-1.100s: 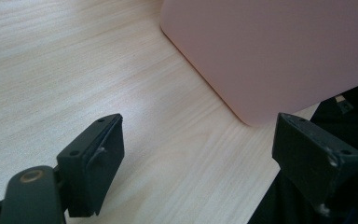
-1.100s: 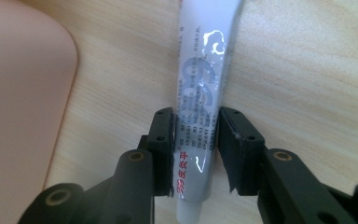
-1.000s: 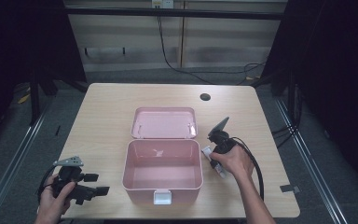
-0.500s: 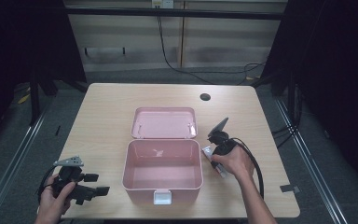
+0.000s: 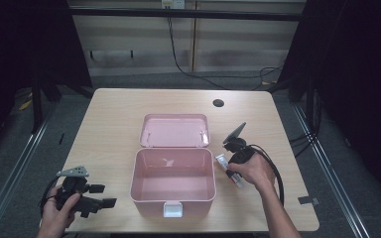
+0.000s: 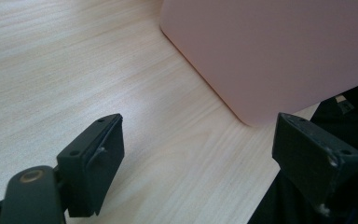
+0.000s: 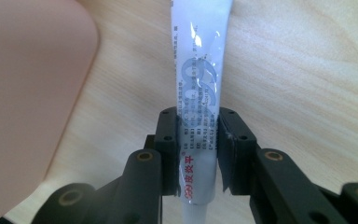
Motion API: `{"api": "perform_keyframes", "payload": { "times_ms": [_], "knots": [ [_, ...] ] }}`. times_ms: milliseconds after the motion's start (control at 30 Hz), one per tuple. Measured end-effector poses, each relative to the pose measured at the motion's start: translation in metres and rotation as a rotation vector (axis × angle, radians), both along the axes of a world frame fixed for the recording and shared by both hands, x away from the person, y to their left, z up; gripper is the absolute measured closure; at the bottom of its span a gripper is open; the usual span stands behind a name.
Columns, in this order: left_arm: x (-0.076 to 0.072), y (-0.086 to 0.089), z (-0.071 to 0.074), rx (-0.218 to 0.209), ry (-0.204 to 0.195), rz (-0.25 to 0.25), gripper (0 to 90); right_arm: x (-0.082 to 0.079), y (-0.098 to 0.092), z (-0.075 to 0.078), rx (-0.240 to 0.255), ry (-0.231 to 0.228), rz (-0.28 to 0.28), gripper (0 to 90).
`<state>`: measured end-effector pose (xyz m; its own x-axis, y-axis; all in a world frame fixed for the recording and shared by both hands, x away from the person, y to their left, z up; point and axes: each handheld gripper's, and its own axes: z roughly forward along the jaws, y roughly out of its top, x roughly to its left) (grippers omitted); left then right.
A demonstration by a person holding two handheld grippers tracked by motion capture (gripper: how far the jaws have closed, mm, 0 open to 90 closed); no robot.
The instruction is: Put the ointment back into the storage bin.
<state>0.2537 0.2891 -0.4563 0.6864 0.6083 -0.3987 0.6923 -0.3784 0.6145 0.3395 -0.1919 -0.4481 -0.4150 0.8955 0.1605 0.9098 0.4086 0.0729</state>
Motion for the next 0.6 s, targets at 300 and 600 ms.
{"api": "perform_keyframes", "payload": {
  "times_ms": [300,600],
  "knots": [
    [0.000,0.000,0.000,0.000,0.005,-0.003,16.7,-0.005,-0.006,0.009,0.065,0.014,0.031,71.9],
    [0.000,0.000,0.000,0.005,-0.001,-0.005,16.7,-0.011,-0.008,0.015,0.072,0.024,0.083,71.8]
  ]
}}
